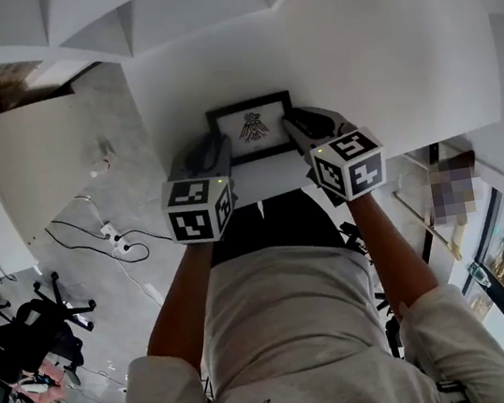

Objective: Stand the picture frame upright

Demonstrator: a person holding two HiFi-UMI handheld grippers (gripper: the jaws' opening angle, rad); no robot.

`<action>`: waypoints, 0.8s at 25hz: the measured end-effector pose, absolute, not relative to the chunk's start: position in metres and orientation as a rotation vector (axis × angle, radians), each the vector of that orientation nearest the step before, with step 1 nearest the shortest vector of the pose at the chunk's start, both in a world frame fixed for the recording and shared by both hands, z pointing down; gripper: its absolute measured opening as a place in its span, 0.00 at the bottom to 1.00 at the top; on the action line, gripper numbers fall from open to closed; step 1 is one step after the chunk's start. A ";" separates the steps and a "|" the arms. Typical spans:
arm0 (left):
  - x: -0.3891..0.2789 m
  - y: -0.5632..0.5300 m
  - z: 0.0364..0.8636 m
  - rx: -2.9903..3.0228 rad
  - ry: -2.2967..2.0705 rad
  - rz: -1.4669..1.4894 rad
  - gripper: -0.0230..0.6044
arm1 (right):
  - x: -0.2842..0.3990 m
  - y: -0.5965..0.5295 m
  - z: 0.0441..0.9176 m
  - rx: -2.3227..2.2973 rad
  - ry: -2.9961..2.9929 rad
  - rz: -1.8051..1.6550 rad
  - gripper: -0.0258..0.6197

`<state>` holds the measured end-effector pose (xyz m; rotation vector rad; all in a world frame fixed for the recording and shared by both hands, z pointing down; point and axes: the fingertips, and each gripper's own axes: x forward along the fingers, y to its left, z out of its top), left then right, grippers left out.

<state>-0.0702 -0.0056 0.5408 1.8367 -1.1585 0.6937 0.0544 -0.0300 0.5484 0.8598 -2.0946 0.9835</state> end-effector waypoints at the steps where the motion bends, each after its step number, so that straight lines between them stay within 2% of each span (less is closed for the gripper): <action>1: -0.071 -0.006 0.540 1.839 -1.160 0.696 0.21 | 0.054 -0.030 0.548 0.864 -2.095 0.985 0.19; 20: -0.058 -0.017 0.508 1.956 -1.167 0.690 0.20 | 0.069 -0.037 0.518 0.941 -2.148 0.936 0.19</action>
